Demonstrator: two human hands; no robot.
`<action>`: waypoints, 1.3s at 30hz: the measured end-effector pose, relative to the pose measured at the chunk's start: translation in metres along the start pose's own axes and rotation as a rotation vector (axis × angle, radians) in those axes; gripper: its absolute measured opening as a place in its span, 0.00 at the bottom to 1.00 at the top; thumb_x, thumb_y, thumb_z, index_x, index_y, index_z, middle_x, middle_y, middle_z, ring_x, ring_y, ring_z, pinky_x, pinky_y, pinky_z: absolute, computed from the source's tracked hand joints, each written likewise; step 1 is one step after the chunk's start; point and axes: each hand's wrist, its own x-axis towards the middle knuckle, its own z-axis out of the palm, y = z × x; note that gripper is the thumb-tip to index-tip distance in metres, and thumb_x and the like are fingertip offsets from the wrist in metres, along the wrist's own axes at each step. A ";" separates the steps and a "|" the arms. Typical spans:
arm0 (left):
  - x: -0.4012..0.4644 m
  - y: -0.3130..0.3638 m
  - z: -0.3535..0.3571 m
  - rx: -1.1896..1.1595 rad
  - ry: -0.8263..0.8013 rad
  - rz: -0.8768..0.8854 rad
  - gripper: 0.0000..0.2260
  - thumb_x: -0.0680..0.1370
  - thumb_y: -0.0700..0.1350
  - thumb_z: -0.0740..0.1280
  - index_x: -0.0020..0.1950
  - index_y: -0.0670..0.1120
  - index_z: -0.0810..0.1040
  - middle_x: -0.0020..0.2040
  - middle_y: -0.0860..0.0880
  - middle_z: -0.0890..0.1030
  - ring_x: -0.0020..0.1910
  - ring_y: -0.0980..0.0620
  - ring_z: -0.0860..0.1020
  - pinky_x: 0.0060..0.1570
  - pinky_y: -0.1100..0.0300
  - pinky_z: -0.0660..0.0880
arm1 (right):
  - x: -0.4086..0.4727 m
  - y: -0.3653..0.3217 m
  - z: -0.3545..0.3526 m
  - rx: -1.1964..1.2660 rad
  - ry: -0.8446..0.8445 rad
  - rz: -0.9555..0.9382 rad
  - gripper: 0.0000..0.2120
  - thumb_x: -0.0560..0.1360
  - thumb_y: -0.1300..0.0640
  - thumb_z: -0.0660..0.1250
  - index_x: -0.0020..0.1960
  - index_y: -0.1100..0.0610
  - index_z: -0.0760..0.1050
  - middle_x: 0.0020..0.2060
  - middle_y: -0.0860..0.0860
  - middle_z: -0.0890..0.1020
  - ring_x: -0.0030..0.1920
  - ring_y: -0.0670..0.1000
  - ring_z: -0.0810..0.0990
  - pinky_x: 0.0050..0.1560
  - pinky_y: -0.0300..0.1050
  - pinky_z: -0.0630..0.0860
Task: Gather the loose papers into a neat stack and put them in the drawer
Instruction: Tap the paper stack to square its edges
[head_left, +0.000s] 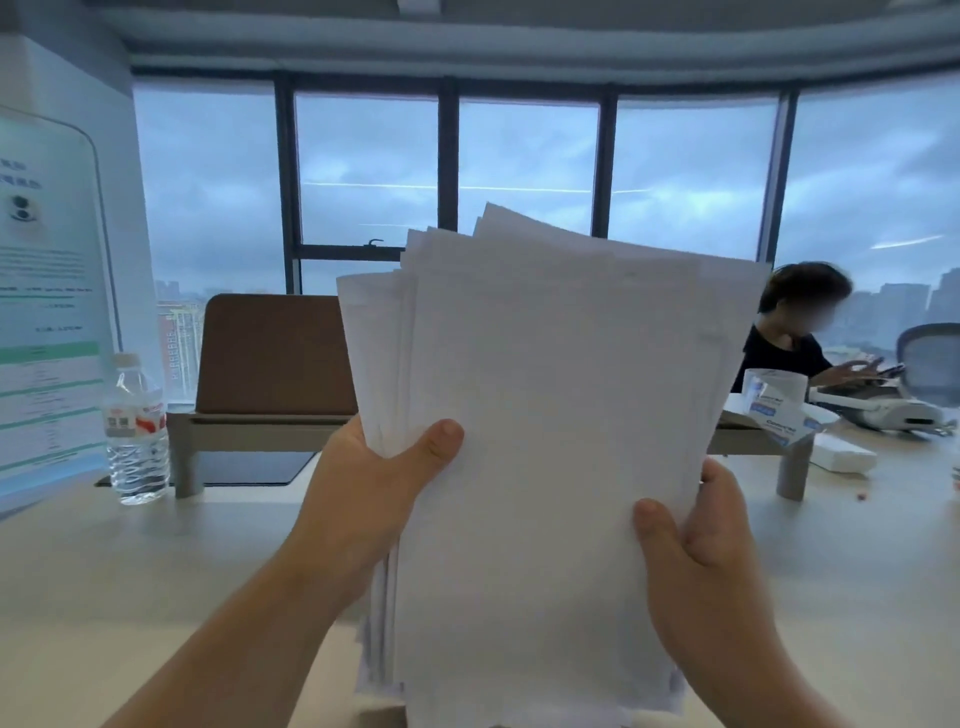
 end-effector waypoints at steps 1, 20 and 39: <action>0.003 0.002 0.003 0.002 0.004 -0.017 0.25 0.63 0.58 0.83 0.55 0.49 0.84 0.46 0.48 0.90 0.45 0.44 0.89 0.44 0.47 0.85 | 0.002 -0.001 0.002 0.011 0.015 0.004 0.15 0.80 0.60 0.64 0.58 0.41 0.70 0.49 0.44 0.83 0.48 0.48 0.82 0.50 0.57 0.79; 0.047 -0.005 -0.013 0.054 0.059 0.060 0.29 0.64 0.59 0.82 0.61 0.49 0.82 0.50 0.49 0.89 0.48 0.47 0.88 0.47 0.45 0.86 | 0.073 -0.015 0.043 0.240 -0.094 0.005 0.10 0.75 0.57 0.71 0.53 0.44 0.76 0.48 0.45 0.86 0.50 0.51 0.86 0.56 0.61 0.83; 0.036 -0.033 -0.007 -0.025 0.054 0.070 0.28 0.70 0.52 0.82 0.67 0.50 0.79 0.57 0.50 0.88 0.54 0.49 0.87 0.51 0.48 0.85 | 0.061 -0.014 0.037 0.187 -0.050 -0.069 0.20 0.69 0.51 0.74 0.53 0.35 0.68 0.53 0.43 0.82 0.53 0.47 0.84 0.55 0.60 0.83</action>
